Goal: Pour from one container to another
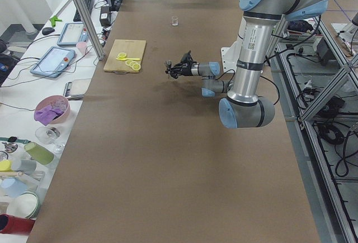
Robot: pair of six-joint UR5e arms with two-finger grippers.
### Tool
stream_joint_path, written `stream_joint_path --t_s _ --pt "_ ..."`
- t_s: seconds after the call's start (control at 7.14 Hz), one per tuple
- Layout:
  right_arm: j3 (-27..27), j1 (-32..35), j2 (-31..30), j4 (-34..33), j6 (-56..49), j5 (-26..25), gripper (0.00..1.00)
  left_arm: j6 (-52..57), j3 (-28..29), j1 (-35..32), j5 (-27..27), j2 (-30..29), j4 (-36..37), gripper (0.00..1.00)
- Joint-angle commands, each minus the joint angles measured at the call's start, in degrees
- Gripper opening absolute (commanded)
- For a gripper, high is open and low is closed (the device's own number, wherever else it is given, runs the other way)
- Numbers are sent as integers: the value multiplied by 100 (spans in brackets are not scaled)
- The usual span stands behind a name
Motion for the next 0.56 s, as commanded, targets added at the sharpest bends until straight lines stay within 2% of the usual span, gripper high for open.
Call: stream_joint_path --t_s 0.0,0.14,0.42 --pt "72 33 63 -361 -144 -139 100 -108 -45 -183 -170 277 -76 0" --pt "80 -211 2 -404 -179 -158 100 -204 -167 -279 -318 461 -103 0" --pt "255 -283 247 -1365 -189 -88 100 -275 -326 -324 -389 909 -339 0"
